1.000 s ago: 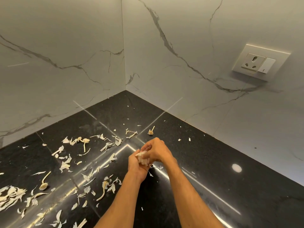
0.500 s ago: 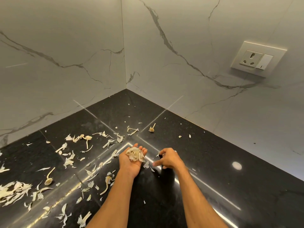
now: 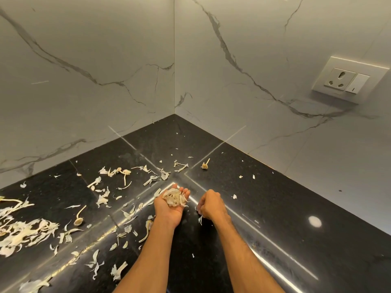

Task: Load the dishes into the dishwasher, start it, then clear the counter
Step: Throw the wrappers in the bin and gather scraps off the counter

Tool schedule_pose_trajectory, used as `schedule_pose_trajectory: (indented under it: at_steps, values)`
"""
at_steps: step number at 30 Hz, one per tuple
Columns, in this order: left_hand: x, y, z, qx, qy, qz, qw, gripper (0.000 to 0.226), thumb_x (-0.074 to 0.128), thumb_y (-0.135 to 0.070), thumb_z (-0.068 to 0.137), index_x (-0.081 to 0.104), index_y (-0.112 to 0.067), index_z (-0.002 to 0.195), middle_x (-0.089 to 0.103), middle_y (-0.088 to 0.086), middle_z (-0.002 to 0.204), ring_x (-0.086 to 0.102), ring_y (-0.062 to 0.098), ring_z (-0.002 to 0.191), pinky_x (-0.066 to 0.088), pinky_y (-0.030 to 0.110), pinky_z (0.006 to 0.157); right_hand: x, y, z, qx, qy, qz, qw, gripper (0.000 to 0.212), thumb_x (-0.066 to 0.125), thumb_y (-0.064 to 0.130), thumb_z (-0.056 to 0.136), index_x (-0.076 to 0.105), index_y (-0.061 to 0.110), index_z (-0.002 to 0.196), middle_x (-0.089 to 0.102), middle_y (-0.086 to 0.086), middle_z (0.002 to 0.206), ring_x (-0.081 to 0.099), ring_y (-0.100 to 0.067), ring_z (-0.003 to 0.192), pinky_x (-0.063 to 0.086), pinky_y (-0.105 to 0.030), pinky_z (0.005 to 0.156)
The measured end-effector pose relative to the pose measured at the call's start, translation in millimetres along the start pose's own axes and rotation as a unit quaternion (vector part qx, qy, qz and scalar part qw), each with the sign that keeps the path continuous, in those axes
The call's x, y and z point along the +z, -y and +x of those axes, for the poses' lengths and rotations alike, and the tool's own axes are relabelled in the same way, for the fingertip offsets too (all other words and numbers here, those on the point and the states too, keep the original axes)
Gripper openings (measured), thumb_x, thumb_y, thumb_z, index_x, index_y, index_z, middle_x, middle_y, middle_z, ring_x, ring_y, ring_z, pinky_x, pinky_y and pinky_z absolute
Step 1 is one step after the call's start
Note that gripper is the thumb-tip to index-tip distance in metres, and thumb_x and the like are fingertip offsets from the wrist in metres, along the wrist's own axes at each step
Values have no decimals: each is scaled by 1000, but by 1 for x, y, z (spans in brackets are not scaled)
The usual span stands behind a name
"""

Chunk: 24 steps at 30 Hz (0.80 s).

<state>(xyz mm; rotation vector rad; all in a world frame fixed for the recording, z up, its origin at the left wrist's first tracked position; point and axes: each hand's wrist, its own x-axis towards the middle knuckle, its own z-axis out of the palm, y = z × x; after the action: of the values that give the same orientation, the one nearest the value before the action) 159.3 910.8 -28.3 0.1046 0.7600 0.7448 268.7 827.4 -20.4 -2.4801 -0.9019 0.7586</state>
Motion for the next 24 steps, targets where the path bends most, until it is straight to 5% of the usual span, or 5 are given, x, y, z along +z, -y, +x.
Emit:
schedule_pose_trajectory:
  at_steps: [6, 12, 18, 21, 24]
  values:
    - [-1, 8, -4, -13, -19, 13, 1000, 38, 27, -18, 101, 51, 3, 120, 54, 25, 104, 54, 37, 97, 44, 48, 94, -22, 7, -8, 43, 36, 339, 939, 8, 73, -12, 76, 72, -9, 83, 73, -16, 80, 70, -18, 67, 59, -26, 62]
    - [7, 24, -13, -57, 13, 37, 998, 33, 28, -16, 95, 59, -3, 97, 66, 16, 76, 62, 26, 62, 54, 30, 54, -20, 29, -14, -30, -20, 225, 974, 10, 80, -2, 73, 75, 7, 74, 74, -6, 73, 70, -16, 61, 62, -34, 68]
    - [16, 38, -14, -75, 34, 43, 996, 34, 34, -17, 98, 61, 3, 95, 69, 19, 79, 69, 29, 66, 59, 36, 59, -50, 23, -19, -57, -9, 185, 981, 22, 88, 19, 68, 77, 12, 85, 75, -4, 82, 73, -16, 76, 59, -25, 65]
    - [26, 47, -6, -87, 27, 44, 995, 31, 37, -18, 98, 58, 3, 107, 62, 25, 100, 63, 36, 87, 56, 48, 76, -71, -2, -15, -27, -74, 252, 964, 17, 84, 13, 74, 75, 11, 89, 74, -6, 79, 73, -18, 70, 62, -33, 69]
    - [38, 57, 5, -94, 28, 49, 994, 30, 36, -18, 98, 59, 2, 99, 58, 22, 92, 59, 34, 82, 58, 44, 69, -87, -48, 1, 52, -148, 259, 953, 17, 79, 3, 77, 74, 12, 91, 73, -5, 84, 71, -16, 73, 61, -35, 75]
